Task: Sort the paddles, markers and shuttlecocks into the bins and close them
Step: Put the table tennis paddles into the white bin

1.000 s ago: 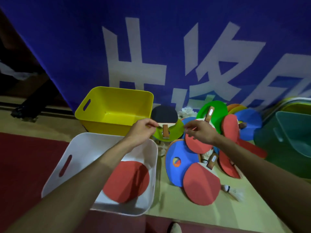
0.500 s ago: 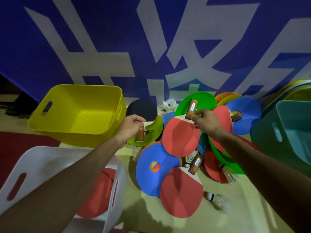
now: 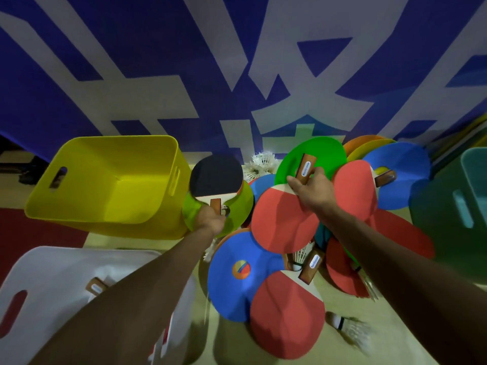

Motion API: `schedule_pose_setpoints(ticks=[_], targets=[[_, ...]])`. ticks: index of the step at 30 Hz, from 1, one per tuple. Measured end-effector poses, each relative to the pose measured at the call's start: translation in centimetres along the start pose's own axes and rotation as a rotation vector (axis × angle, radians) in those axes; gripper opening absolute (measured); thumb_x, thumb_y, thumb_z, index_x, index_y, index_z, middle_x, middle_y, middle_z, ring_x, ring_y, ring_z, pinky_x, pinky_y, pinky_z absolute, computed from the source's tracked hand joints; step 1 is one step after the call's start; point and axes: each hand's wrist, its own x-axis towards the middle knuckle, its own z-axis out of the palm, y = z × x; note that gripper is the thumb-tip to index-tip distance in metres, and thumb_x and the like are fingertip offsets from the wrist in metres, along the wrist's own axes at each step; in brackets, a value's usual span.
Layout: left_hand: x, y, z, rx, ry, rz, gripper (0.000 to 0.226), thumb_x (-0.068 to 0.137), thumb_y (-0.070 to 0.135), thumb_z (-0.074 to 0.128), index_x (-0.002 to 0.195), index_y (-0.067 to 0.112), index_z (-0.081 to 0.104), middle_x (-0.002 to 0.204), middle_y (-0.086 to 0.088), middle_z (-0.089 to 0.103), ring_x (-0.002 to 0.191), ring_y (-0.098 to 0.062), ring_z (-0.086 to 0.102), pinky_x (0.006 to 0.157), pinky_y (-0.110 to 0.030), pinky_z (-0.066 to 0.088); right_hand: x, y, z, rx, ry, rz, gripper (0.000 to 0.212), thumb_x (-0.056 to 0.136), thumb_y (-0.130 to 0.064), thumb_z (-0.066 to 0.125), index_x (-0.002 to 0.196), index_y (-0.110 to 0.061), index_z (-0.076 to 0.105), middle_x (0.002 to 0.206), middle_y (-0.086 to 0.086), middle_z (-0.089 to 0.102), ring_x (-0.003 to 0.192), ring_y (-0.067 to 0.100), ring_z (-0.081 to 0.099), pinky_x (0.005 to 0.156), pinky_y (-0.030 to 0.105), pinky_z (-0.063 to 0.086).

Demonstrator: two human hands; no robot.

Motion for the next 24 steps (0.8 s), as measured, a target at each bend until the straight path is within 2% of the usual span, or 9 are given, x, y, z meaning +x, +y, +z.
schedule_pose_setpoints(ticks=[3, 5, 7, 9, 12, 15, 18, 22, 24], targets=[[-0.4, 0.4, 0.3, -0.028, 0.006, 0.001, 0.027, 0.091, 0.007, 0.057, 0.114, -0.006, 0.058, 0.116, -0.026, 0.060, 0.108, -0.040, 0.058, 0.082, -0.044, 0.048, -0.6, 0.3, 0.0, 0.079, 0.025, 0.001, 0.050, 0.085, -0.034, 0.068, 0.120, -0.006, 0.045, 0.104, 0.009, 0.060, 0.100, 0.029, 0.059, 0.072, 0.028, 0.038], [-0.9, 0.8, 0.0, -0.071, -0.038, 0.047, 0.028, 0.091, 0.002, 0.053, 0.119, -0.001, 0.054, 0.119, -0.024, 0.057, 0.106, -0.038, 0.057, 0.083, -0.044, 0.049, -1.1, 0.5, -0.1, 0.110, 0.058, 0.000, 0.047, 0.085, -0.034, 0.068, 0.116, -0.006, 0.046, 0.105, 0.011, 0.061, 0.100, 0.031, 0.060, 0.076, 0.032, 0.042], [-1.6, 1.2, -0.8, -0.072, -0.089, 0.106, 0.025, 0.092, -0.001, 0.050, 0.117, 0.003, 0.053, 0.110, -0.018, 0.056, 0.088, -0.028, 0.054, 0.070, -0.037, 0.046, -1.7, 0.4, -0.3, 0.121, 0.051, -0.010, 0.042, 0.088, -0.031, 0.064, 0.115, -0.005, 0.046, 0.109, 0.015, 0.061, 0.101, 0.032, 0.059, 0.080, 0.036, 0.044], [-2.5, 1.8, -1.9, -0.086, -0.135, 0.126, 0.015, 0.092, -0.003, 0.047, 0.104, 0.005, 0.052, 0.083, -0.011, 0.050, 0.067, -0.018, 0.042, 0.055, -0.027, 0.035, -2.4, 0.2, -0.6, 0.117, 0.017, -0.048, 0.035, 0.092, -0.025, 0.059, 0.116, -0.003, 0.046, 0.111, 0.016, 0.061, 0.103, 0.033, 0.059, 0.080, 0.035, 0.042], [-3.9, 1.9, -3.2, -0.120, -0.165, 0.159, 0.014, 0.093, -0.003, 0.044, 0.087, 0.009, 0.046, 0.069, -0.005, 0.038, 0.058, -0.013, 0.032, 0.050, -0.025, 0.026, -3.8, -0.1, -1.3, 0.085, -0.007, -0.104, 0.028, 0.094, -0.020, 0.055, 0.115, -0.003, 0.047, 0.110, 0.016, 0.062, 0.102, 0.033, 0.058, 0.077, 0.033, 0.039], [-5.0, 1.5, -4.3, -0.138, -0.185, 0.173, 0.018, 0.093, 0.004, 0.045, 0.077, 0.012, 0.047, 0.064, -0.004, 0.038, 0.056, -0.014, 0.034, 0.049, -0.027, 0.026, -5.3, -0.3, -2.1, 0.115, -0.007, -0.124, 0.026, 0.096, -0.016, 0.052, 0.118, -0.005, 0.047, 0.105, 0.010, 0.059, 0.099, 0.030, 0.058, 0.078, 0.033, 0.043], [-6.5, 1.3, -5.6, -0.166, -0.177, 0.183, 0.013, 0.094, 0.018, 0.049, 0.083, 0.012, 0.050, 0.062, -0.003, 0.043, 0.056, -0.016, 0.040, 0.049, -0.025, 0.028, -7.1, -1.1, -2.7, 0.178, 0.007, -0.155, 0.031, 0.096, -0.011, 0.051, 0.126, -0.008, 0.041, 0.102, 0.004, 0.057, 0.095, 0.026, 0.059, 0.075, 0.030, 0.042], [-8.0, 0.4, -8.7, -0.200, -0.119, 0.244, 0.039, 0.094, 0.041, 0.052, 0.066, 0.014, 0.051, 0.057, -0.004, 0.049, 0.053, -0.018, 0.043, 0.051, -0.027, 0.029, -9.3, -3.4, -2.9, 0.231, 0.068, -0.230, 0.033, 0.095, -0.012, 0.051, 0.127, -0.009, 0.043, 0.107, 0.005, 0.059, 0.097, 0.023, 0.059, 0.081, 0.034, 0.047], [-8.9, -0.5, -11.0, -0.196, -0.069, 0.262, 0.043, 0.092, 0.046, 0.054, 0.069, 0.010, 0.057, 0.057, -0.005, 0.053, 0.054, -0.020, 0.046, 0.054, -0.029, 0.031, -10.6, -5.1, -2.9, 0.276, 0.107, -0.282, 0.032, 0.095, -0.011, 0.051, 0.126, -0.009, 0.046, 0.106, 0.003, 0.059, 0.099, 0.022, 0.059, 0.087, 0.039, 0.048]])
